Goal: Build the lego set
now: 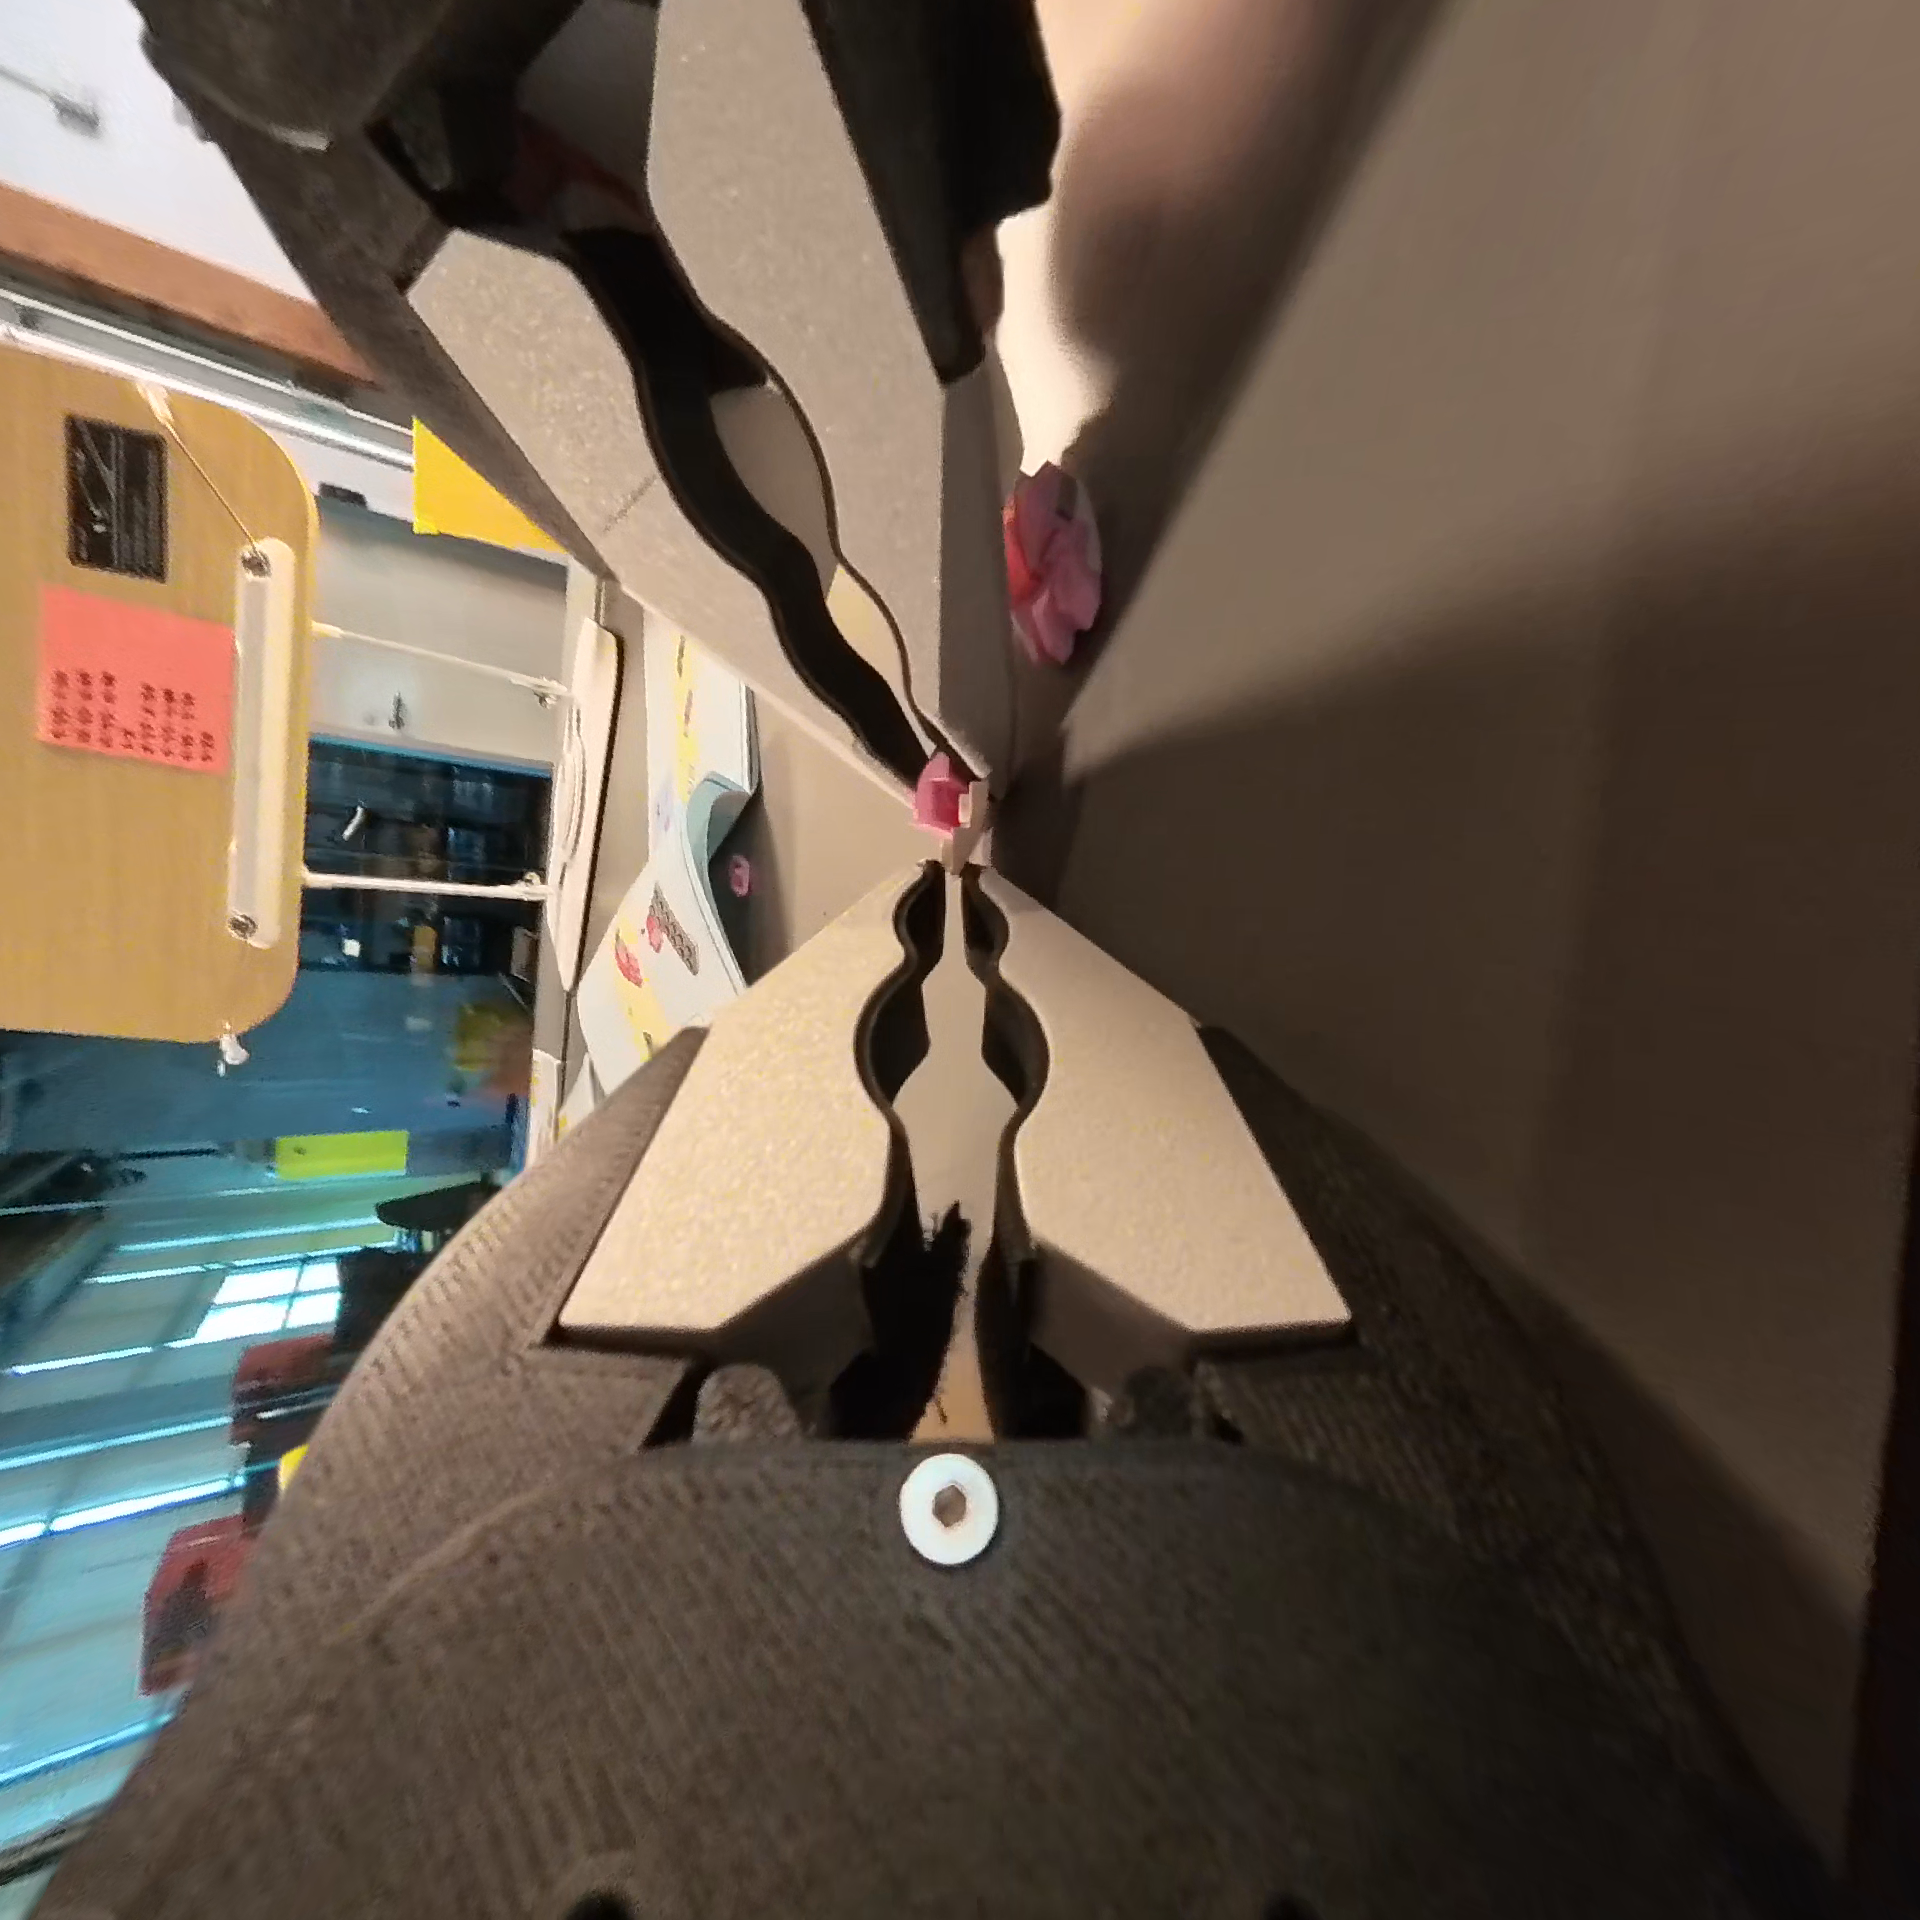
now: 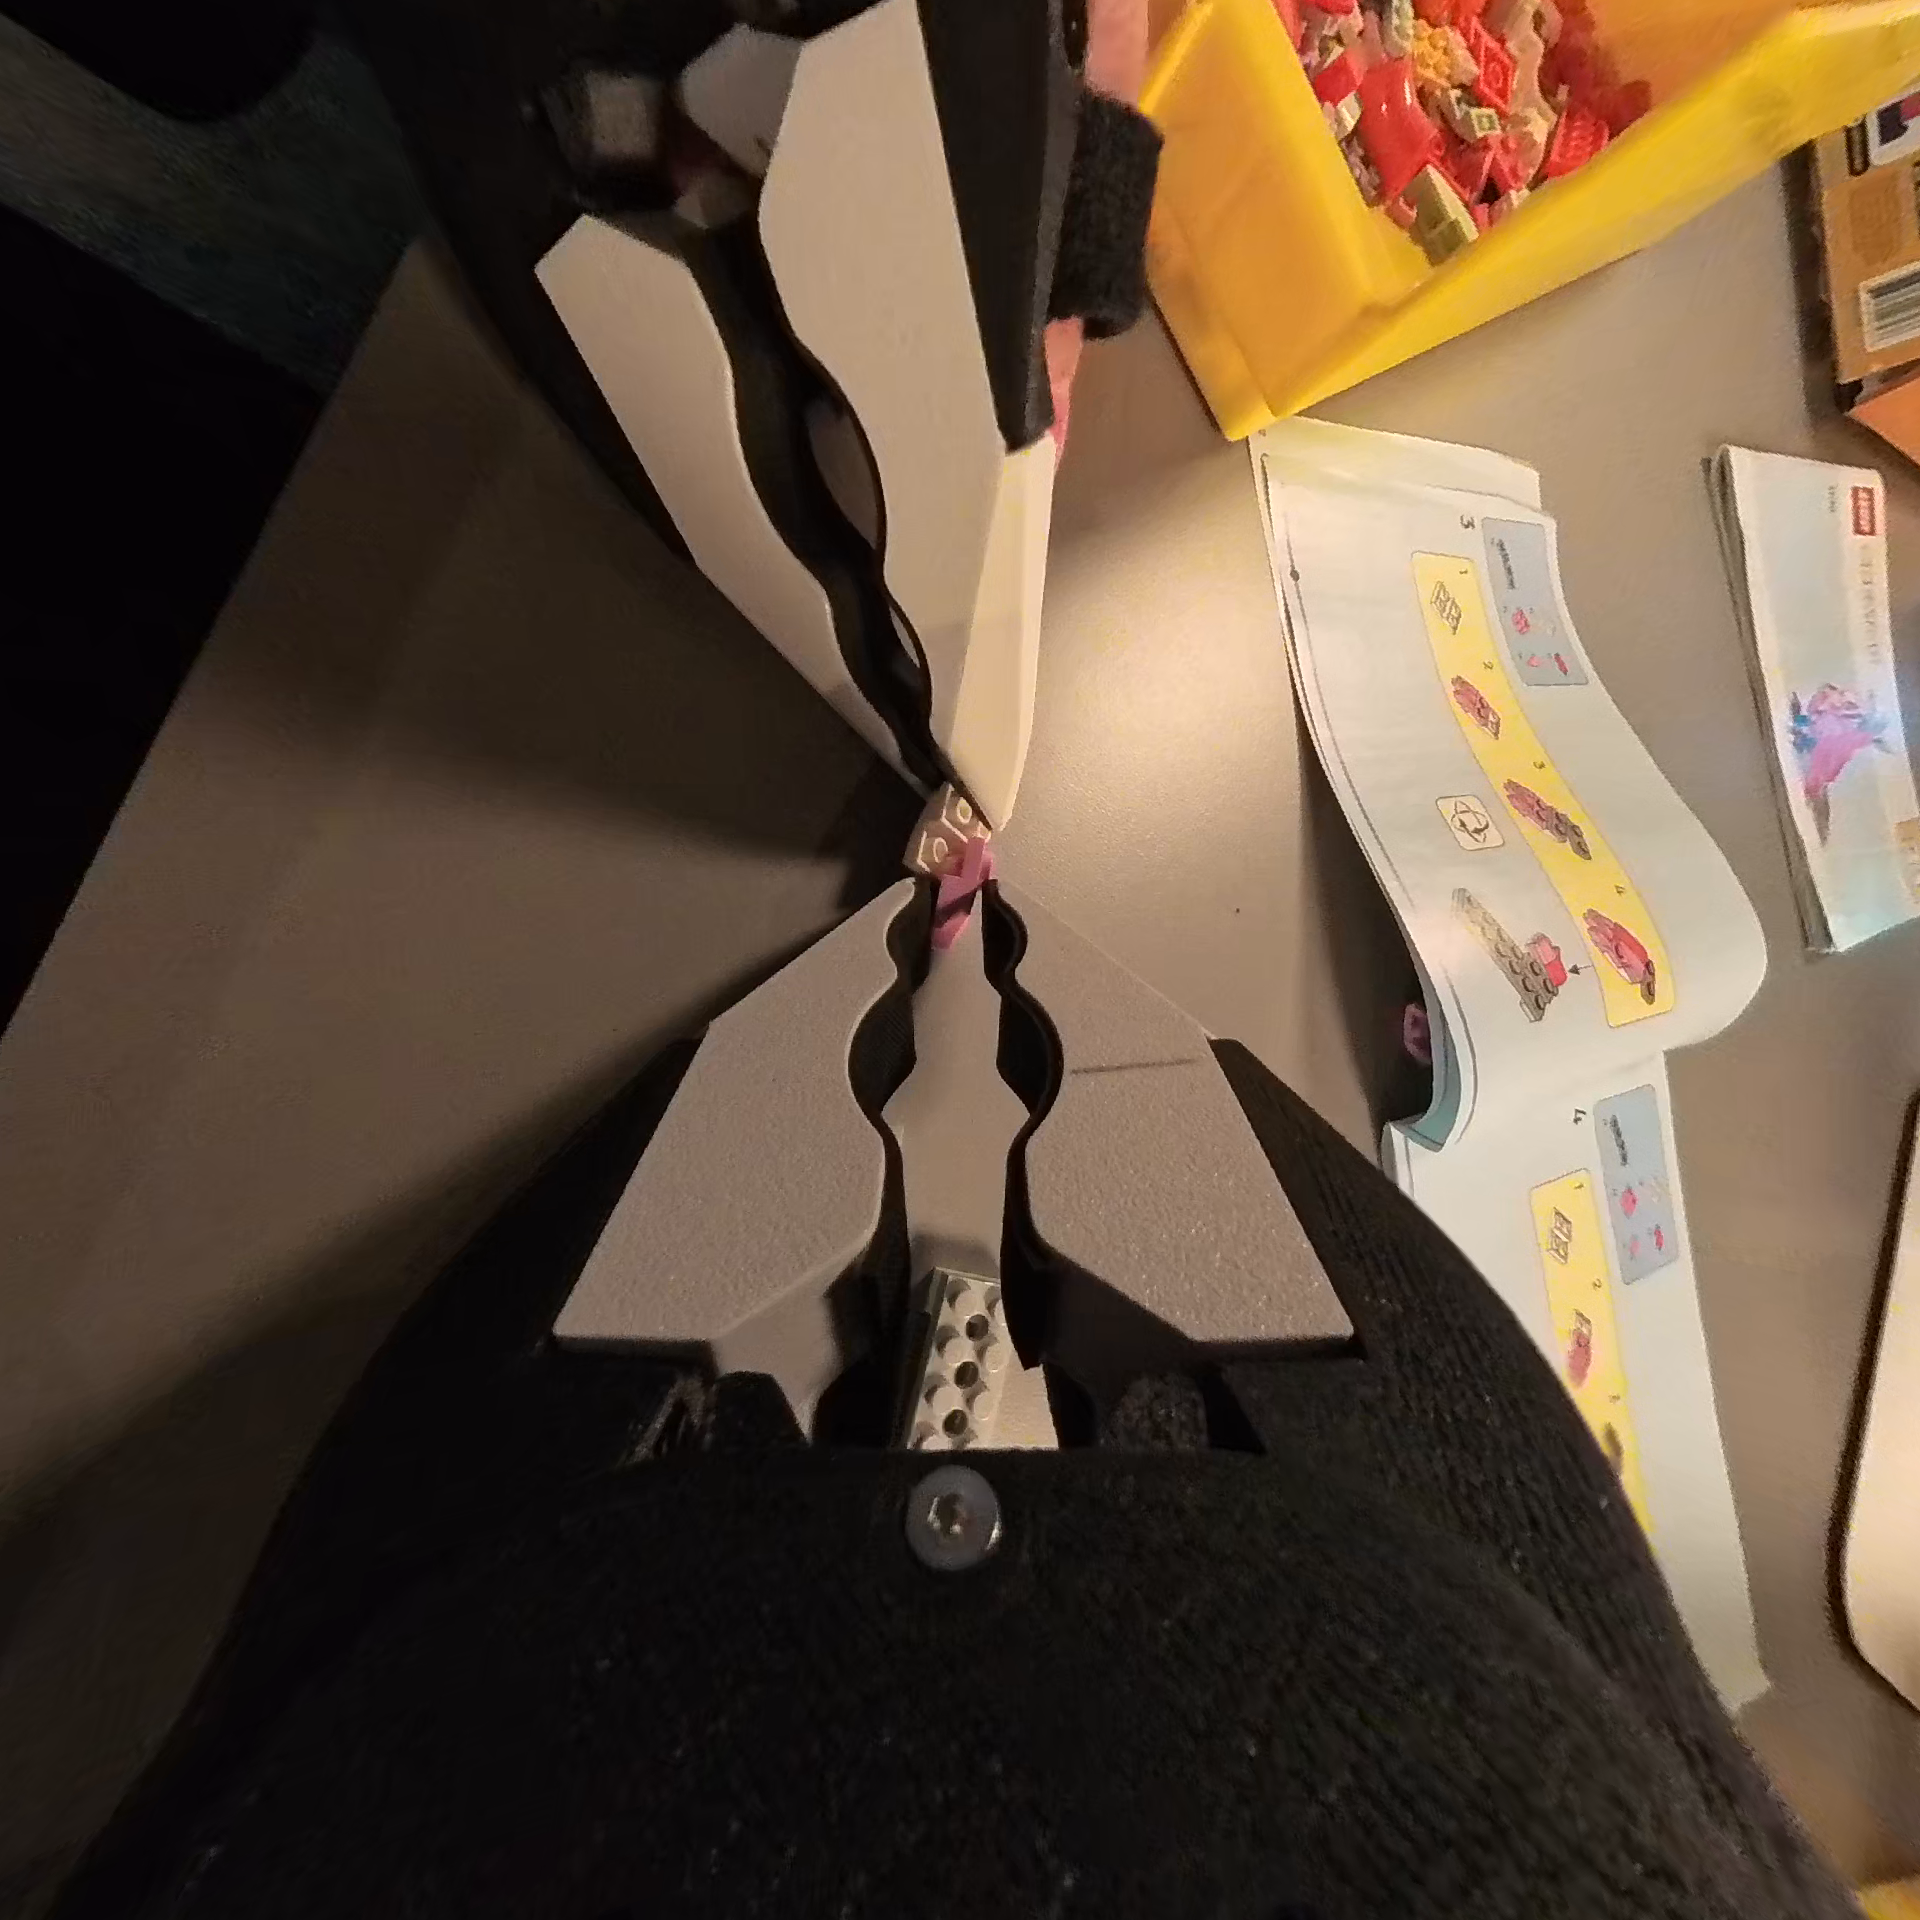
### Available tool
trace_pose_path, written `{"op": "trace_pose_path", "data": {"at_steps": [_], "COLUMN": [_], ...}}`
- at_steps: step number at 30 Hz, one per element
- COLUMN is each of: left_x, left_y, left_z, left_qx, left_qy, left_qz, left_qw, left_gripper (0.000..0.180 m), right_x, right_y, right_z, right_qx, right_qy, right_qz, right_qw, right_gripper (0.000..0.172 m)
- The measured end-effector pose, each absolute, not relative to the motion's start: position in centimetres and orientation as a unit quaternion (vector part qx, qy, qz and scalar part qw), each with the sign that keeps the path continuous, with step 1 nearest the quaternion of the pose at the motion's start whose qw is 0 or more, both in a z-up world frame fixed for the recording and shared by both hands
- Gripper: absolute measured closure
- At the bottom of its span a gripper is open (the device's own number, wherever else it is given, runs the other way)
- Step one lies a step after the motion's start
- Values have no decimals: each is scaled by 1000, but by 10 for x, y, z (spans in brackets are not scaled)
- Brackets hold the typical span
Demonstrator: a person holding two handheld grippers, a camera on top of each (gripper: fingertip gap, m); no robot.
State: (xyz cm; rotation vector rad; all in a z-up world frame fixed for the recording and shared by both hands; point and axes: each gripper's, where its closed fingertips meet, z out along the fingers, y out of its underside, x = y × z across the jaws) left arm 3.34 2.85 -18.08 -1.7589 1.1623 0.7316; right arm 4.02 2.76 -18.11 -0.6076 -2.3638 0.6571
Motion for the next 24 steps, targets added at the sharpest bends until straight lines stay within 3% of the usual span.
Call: {"op": "trace_pose_path", "data": {"at_steps": [15,24], "left_x": [23,16], "left_y": [37,29], "left_z": [-180,-183], "left_qx": [-794,-791], "left_qy": [356,375], "left_qz": [241,257], "left_qw": [430,410], "left_gripper": [180,180], "right_x": [40,34], "right_y": [25,21], "right_z": [-180,-180], "right_qx": [-258,-278], "right_qy": [-884,-876], "right_qz": [260,246], "right_qw": [291,308], "right_gripper": [159,162]}}
